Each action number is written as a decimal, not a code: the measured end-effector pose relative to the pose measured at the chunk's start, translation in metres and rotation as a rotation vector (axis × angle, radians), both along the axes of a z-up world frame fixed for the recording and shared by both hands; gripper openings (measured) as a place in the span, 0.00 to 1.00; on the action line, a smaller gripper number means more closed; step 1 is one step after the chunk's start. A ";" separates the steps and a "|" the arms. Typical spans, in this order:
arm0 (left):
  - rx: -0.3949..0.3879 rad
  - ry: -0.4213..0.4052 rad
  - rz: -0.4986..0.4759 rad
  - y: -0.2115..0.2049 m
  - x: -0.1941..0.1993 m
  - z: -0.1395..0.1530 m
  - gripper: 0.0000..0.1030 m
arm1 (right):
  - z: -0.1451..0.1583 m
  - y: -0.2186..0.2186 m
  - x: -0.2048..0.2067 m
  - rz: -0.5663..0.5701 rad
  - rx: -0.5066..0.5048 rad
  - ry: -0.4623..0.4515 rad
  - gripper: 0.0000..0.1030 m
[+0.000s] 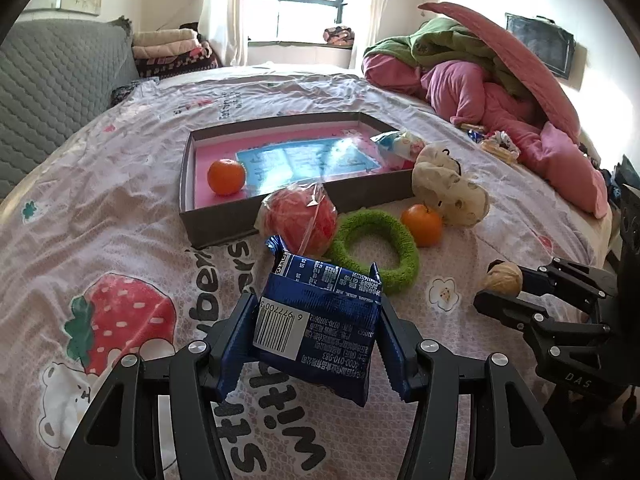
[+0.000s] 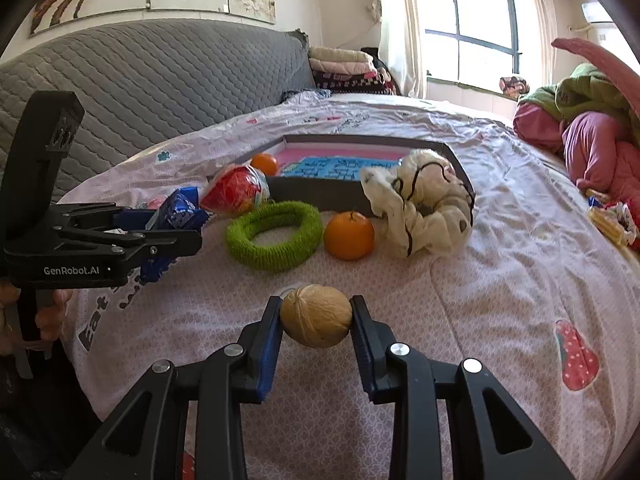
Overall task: Organize objects
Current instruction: 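Close left tool on the biscuit pack while right tool closes on the beige ball, then lift and carry the biscuit pack with left tool while right tool carries the ball over the tray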
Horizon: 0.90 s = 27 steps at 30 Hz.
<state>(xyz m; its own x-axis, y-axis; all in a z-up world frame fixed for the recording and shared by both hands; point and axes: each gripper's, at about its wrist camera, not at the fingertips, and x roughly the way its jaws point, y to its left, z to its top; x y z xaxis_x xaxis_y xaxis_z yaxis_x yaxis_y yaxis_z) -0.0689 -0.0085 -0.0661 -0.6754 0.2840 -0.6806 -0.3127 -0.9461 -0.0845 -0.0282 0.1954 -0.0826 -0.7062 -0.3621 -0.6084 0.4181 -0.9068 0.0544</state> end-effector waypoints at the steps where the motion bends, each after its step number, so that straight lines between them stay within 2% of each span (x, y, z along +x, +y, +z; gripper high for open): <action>1: -0.003 0.002 -0.002 0.001 0.001 0.000 0.57 | 0.001 -0.001 0.001 0.002 0.000 0.004 0.33; 11: 0.018 0.066 -0.014 0.001 0.010 0.013 0.57 | 0.007 -0.002 0.007 0.011 0.001 0.041 0.33; 27: 0.042 0.080 0.007 -0.006 0.015 0.022 0.57 | 0.008 -0.002 0.007 0.008 0.003 0.042 0.33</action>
